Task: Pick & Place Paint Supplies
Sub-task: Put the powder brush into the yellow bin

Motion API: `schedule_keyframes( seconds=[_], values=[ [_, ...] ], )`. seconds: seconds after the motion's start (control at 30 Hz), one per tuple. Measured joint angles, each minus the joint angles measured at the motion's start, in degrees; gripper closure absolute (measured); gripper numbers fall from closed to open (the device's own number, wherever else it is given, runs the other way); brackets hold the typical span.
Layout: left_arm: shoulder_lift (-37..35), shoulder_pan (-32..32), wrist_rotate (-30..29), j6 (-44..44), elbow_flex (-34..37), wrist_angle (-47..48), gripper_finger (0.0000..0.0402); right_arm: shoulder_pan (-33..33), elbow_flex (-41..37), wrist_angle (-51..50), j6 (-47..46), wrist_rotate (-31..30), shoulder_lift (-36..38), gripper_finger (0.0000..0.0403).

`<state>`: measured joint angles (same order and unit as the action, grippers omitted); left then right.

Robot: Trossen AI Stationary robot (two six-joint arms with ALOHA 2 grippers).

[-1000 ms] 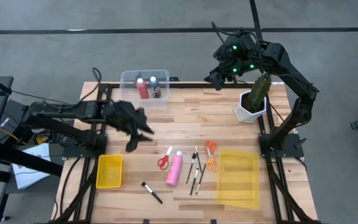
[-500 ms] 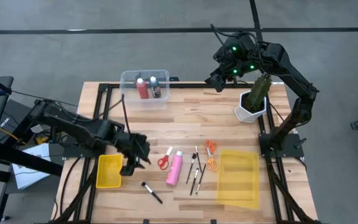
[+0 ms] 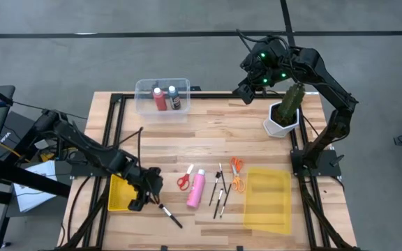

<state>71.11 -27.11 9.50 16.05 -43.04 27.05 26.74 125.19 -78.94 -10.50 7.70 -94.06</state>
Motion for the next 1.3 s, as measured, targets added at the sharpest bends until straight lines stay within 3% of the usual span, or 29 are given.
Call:
schedule_keyframes(
  seconds=[0.23, 0.37, 0.77, 1.3],
  values=[
    [1.6, 0.2, -1.5, -6.1, 2.8, -3.4, 0.0259, 0.0, 0.0, -0.7, -0.5, 0.0, 0.0, 0.018],
    [5.8, 0.0, 1.7, -9.5, 2.8, -5.4, 0.0259, -0.1, 0.0, -1.2, -1.3, 0.0, 0.0, 0.018],
    [15.0, 0.0, 0.4, -14.7, 2.8, -11.7, 0.0259, -0.1, 0.0, -3.2, -2.6, 0.1, 0.2, 0.018],
    [15.3, 0.0, 0.0, -17.7, 2.8, -11.9, 0.0259, -0.1, 0.0, -3.2, -2.6, 0.0, 0.2, 0.018]
  ],
)
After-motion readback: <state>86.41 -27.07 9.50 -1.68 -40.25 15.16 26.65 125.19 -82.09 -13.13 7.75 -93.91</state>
